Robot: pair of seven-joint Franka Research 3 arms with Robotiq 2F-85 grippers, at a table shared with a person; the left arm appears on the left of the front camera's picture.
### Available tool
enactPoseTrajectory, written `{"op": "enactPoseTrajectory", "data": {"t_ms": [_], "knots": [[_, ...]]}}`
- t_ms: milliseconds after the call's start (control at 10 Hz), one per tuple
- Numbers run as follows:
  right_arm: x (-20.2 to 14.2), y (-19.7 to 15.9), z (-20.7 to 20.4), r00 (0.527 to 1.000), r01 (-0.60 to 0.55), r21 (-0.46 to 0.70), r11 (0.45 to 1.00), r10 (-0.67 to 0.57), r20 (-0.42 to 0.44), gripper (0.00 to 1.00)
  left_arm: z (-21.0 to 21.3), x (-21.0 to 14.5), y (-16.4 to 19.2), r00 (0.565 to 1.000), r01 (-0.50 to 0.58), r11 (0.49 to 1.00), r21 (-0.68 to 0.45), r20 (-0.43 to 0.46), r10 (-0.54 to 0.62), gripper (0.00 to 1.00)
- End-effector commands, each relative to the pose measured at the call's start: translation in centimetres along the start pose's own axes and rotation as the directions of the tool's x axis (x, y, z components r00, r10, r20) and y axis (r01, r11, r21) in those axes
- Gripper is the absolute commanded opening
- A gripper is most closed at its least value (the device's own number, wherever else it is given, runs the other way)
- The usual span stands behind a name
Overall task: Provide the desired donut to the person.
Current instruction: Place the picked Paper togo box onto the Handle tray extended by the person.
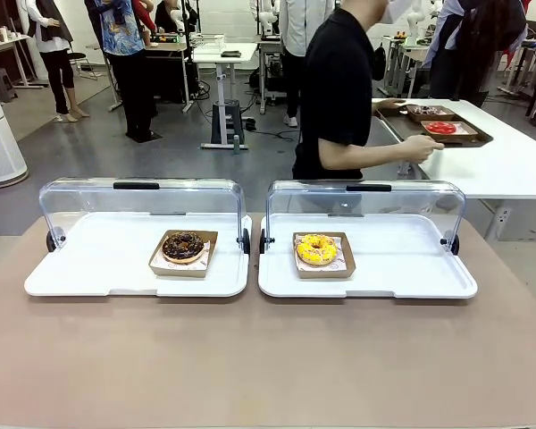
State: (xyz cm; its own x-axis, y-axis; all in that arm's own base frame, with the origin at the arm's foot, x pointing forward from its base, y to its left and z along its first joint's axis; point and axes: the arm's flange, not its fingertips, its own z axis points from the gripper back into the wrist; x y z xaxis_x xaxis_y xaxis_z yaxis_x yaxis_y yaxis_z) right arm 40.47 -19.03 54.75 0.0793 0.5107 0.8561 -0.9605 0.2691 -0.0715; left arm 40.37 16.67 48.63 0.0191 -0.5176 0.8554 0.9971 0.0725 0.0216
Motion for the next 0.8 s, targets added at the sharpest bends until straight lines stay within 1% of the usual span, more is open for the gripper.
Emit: {"op": "enactPoseTrajectory", "data": {"t_ms": [0, 100, 300, 500, 600, 700], "knots": [[0.0, 0.1, -0.1, 1.0, -0.004, 0.004, 1.0, 0.004, -0.003, 1.0, 0.6, 0.5, 0.4, 0.988, 0.126, 0.992, -0.012, 0.087, -0.124, 1.0], [0.0, 0.1, -0.1, 1.0, -0.004, 0.004, 1.0, 0.004, -0.003, 1.0, 0.8, 0.1, 0.2, 0.98, 0.15, 0.989, -0.012, 0.137, -0.147, 1.0], [0.0, 0.1, -0.1, 1.0, -0.004, 0.004, 1.0, 0.004, -0.003, 1.0, 1.2, -0.4, 0.6, 0.974, 0.155, 0.988, -0.012, 0.17, -0.15, 1.0], [0.0, 0.1, -0.1, 1.0, -0.004, 0.004, 1.0, 0.004, -0.003, 1.0, 1.0, -0.9, 0.5, 0.977, 0.131, 0.991, -0.015, 0.17, -0.127, 1.0], [0.0, 0.1, -0.1, 1.0, -0.004, 0.004, 1.0, 0.004, -0.003, 1.0, 0.6, -0.2, -0.2, 0.98, 0.133, 0.991, -0.017, 0.15, -0.129, 1.0], [0.0, 0.1, -0.1, 1.0, -0.004, 0.004, 1.0, 0.004, -0.003, 1.0, 0.6, -0.2, -0.2, 0.98, 0.133, 0.991, -0.017, 0.15, -0.129, 1.0]]}}
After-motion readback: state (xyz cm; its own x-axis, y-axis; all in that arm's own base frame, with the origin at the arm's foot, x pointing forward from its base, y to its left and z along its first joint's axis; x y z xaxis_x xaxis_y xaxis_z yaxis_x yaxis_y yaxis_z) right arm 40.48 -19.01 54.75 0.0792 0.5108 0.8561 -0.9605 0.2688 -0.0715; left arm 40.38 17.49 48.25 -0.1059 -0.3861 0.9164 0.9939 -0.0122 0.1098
